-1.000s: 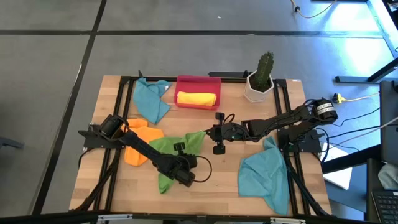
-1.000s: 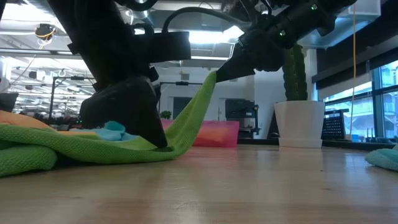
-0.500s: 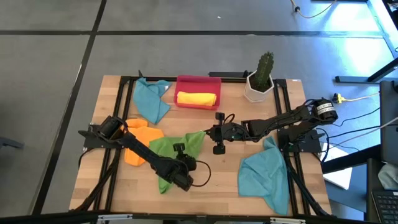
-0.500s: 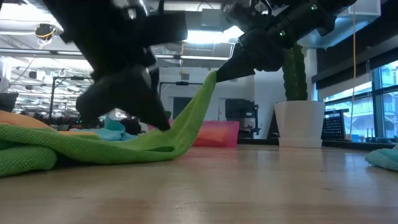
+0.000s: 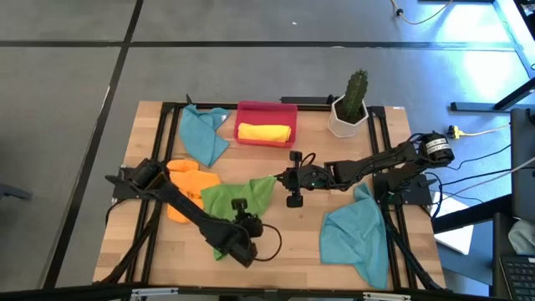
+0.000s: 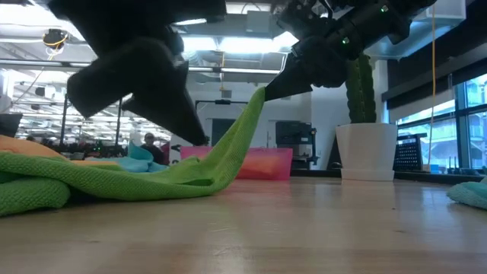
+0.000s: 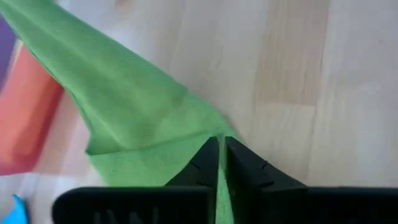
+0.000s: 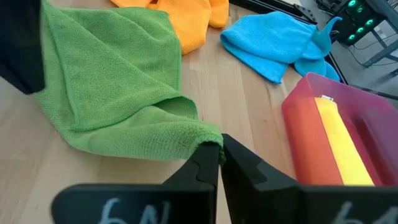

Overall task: Roll microfiber towels into tight, uniform cylinder then place into a basket
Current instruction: Roll the green towel

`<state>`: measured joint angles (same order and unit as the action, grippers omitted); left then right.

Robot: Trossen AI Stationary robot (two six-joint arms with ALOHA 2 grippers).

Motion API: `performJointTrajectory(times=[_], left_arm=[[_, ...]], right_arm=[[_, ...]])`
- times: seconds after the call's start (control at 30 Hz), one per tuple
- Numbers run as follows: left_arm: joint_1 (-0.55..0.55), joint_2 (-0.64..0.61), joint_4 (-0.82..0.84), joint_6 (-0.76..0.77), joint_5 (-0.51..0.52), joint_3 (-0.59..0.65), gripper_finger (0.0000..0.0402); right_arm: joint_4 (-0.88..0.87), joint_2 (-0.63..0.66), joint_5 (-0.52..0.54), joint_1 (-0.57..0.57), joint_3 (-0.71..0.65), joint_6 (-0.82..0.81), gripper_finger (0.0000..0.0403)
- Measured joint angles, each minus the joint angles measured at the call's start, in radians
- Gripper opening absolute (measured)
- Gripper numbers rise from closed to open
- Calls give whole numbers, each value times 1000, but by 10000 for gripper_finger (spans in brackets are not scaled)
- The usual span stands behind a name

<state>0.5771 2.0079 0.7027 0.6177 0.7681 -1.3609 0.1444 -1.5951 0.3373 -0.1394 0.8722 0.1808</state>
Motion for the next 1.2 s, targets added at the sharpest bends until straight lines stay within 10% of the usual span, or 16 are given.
performJointTrajectory(times=[0.37, 1.2], left_arm=[[-68, 93, -41, -65, -109, 0, 92], [-52, 46, -31, -78, -50, 0, 85]], right_arm=[[-5, 0, -1, 0, 0, -1, 17], [-8, 0, -1, 0, 0, 2, 19]])
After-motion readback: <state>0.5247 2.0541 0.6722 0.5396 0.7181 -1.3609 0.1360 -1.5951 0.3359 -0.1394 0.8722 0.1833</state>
